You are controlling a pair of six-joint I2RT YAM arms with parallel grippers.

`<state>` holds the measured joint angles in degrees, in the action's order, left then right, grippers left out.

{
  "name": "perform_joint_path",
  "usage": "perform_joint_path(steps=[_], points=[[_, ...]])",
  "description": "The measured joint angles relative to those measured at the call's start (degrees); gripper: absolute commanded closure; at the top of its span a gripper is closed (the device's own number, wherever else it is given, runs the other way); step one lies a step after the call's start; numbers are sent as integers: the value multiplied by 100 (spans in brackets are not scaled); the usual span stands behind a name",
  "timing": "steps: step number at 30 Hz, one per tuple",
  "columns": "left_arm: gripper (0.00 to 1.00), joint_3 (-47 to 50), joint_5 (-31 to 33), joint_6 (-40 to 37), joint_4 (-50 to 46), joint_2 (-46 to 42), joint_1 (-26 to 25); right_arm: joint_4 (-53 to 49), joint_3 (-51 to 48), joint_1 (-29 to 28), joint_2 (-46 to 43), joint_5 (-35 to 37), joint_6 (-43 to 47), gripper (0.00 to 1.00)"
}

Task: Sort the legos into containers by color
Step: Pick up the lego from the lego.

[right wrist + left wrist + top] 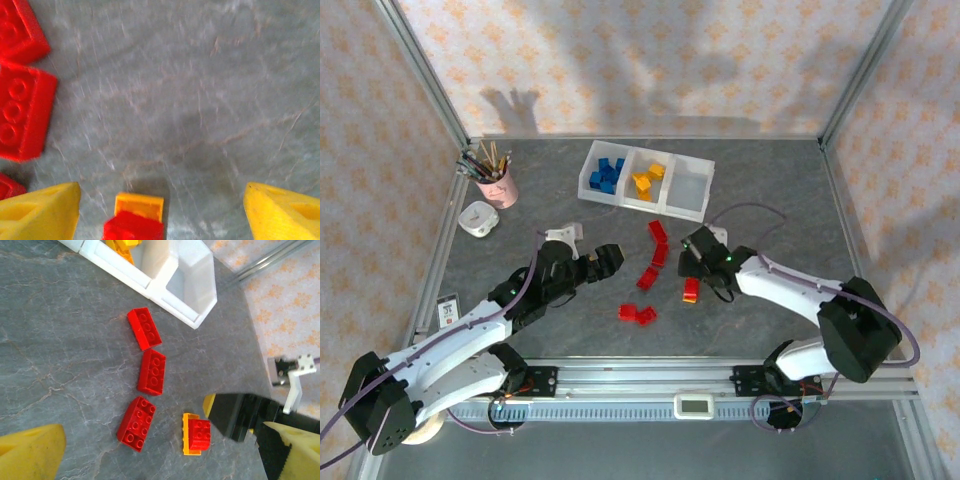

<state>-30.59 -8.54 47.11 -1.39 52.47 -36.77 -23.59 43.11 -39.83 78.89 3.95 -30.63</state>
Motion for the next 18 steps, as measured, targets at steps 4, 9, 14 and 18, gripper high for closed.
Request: perform_joint_path(steps=[4, 9, 14, 18], points=[[1, 0, 4, 70, 68, 7, -4, 63, -129, -260, 13, -186, -160, 23], [1, 2, 22, 105, 85, 15, -37, 205, -203, -407, 199, -271, -275, 35], [1, 42, 26, 105, 87, 17, -37, 212, -203, -492, 350, -225, -332, 44], [1, 44, 28, 105, 90, 46, -37, 216, -203, -503, 391, -181, -352, 53]])
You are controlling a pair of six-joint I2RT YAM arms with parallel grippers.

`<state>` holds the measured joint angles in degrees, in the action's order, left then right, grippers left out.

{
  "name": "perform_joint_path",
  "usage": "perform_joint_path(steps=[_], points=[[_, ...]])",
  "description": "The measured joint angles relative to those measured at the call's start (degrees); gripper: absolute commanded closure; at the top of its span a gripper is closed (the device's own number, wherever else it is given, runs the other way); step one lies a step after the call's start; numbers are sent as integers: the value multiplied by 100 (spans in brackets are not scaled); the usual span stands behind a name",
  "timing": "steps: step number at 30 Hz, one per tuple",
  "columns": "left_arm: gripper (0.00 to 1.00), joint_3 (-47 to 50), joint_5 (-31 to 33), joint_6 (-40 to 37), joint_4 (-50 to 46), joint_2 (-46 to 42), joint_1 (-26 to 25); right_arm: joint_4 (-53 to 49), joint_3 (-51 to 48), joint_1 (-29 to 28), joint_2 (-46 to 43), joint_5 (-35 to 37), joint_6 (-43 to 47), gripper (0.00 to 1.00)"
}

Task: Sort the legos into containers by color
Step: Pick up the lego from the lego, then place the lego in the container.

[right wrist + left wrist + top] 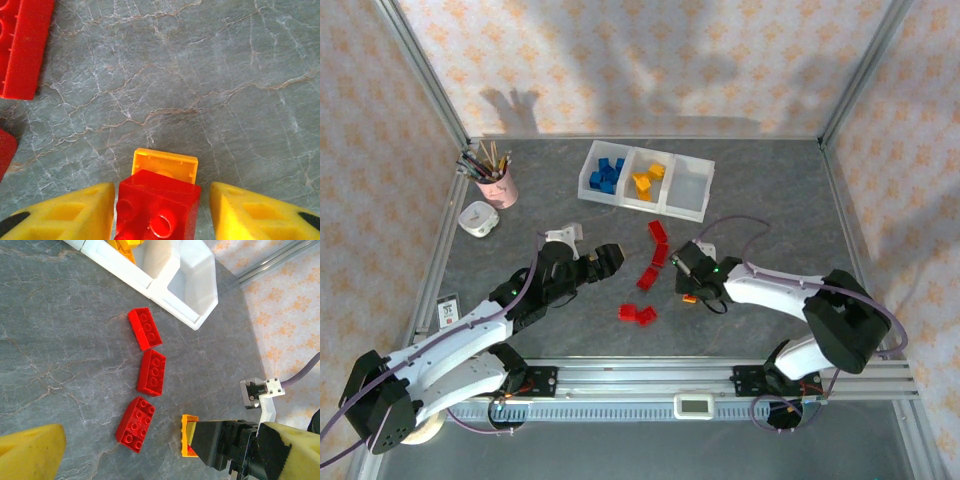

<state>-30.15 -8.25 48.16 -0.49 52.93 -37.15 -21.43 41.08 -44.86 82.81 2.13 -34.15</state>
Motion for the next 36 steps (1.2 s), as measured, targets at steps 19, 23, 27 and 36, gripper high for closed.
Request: perform_joint_path(steps=[19, 23, 27, 36], points=[[1, 0, 17, -4, -4, 35, 0, -87, 208, 0, -48, 90, 35, 68], [1, -2, 35, -22, -9, 35, 0, -188, 437, 24, -151, 111, 87, 68], [1, -90, 146, -90, -50, 35, 0, -341, 870, 175, -162, 275, 264, 67], [1, -776, 321, -334, -105, 516, 15, -48, 2107, 837, 306, 634, 846, 67]])
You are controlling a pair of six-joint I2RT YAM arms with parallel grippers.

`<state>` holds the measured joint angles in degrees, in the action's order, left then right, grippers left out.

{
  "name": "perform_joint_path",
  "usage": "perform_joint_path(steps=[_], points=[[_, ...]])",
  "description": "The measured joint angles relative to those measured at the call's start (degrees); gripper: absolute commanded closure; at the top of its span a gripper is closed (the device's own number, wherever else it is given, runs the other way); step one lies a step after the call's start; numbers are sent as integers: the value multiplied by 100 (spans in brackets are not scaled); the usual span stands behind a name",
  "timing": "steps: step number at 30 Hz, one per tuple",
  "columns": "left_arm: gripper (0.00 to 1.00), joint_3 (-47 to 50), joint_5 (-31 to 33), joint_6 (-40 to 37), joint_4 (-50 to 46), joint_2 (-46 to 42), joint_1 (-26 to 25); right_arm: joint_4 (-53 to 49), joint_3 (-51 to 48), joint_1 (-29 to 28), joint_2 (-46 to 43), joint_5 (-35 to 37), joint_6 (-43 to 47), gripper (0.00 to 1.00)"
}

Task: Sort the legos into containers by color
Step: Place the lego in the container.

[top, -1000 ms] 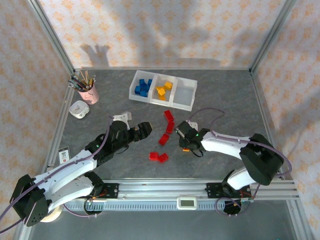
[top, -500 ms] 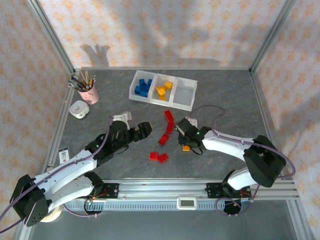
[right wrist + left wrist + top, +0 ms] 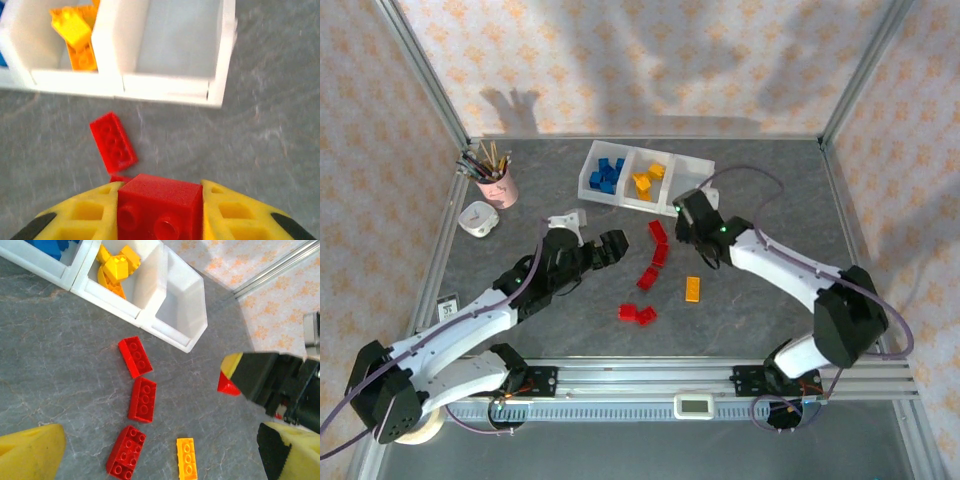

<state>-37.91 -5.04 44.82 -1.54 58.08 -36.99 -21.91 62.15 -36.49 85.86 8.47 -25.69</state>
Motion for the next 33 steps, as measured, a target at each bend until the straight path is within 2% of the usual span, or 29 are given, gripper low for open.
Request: perform_joint_path(steps=[13, 17, 19, 27, 33], points=[[1, -372, 66, -33, 22, 553, 557, 551, 2260, 822, 2540, 380, 756, 66], [1, -382, 70, -33, 55, 595, 734, 525, 3091, 931, 3329, 422, 896, 54], [1, -407, 66, -33, 55, 595, 789, 516, 3333, 957, 3560, 424, 935, 46], [1, -481, 57, -35, 57, 592, 866, 402, 3467, 968, 3609, 396, 1032, 34], [1, -481, -9, -37, 52, 516, 866, 367, 2870, 968, 2883, 103, 1001, 31]])
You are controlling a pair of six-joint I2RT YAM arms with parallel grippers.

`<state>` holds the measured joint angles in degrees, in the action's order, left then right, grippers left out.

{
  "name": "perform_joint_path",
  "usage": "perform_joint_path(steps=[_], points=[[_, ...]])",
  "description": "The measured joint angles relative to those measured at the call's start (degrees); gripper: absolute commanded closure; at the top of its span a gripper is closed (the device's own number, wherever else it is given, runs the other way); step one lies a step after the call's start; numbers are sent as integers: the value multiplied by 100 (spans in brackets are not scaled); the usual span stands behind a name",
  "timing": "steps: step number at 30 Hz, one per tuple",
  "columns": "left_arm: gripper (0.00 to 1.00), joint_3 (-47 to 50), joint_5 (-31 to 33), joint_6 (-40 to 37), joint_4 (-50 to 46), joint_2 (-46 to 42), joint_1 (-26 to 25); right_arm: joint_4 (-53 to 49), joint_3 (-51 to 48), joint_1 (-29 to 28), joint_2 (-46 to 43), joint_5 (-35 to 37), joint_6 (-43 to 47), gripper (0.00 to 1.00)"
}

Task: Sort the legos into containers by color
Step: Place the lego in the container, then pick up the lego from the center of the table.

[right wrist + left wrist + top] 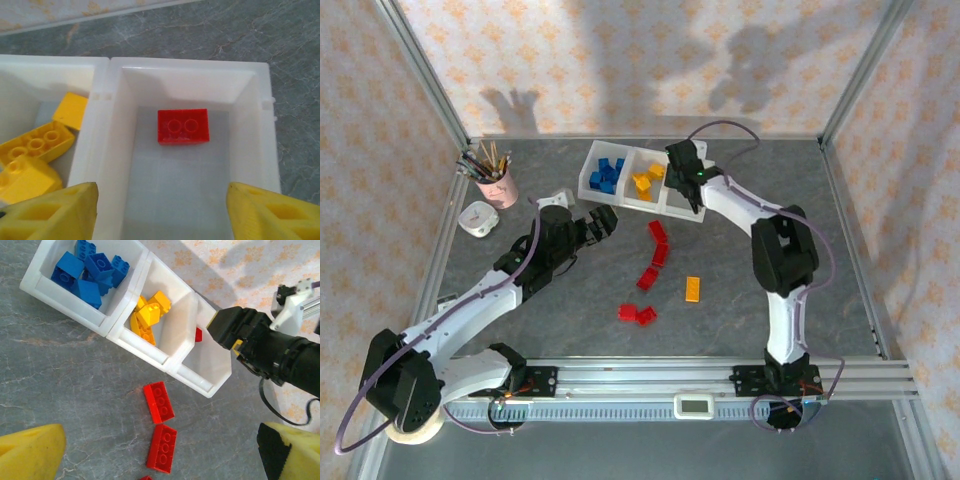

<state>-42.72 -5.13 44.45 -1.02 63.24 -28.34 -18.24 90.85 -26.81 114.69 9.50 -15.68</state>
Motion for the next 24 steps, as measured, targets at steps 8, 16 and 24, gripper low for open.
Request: perform_joint_path(steps=[8, 16, 24], points=[[1, 271, -37, 31, -57, -708, 0, 74, -1117, -118, -1292, -610, -118, 26], [1, 903, -33, 146, -461, -1259, 0, 138, -1980, -807, -1554, -984, -236, 22], [1, 1128, 98, 269, -734, -1714, 0, 369, -2184, -1292, -1202, -1104, -374, 17]])
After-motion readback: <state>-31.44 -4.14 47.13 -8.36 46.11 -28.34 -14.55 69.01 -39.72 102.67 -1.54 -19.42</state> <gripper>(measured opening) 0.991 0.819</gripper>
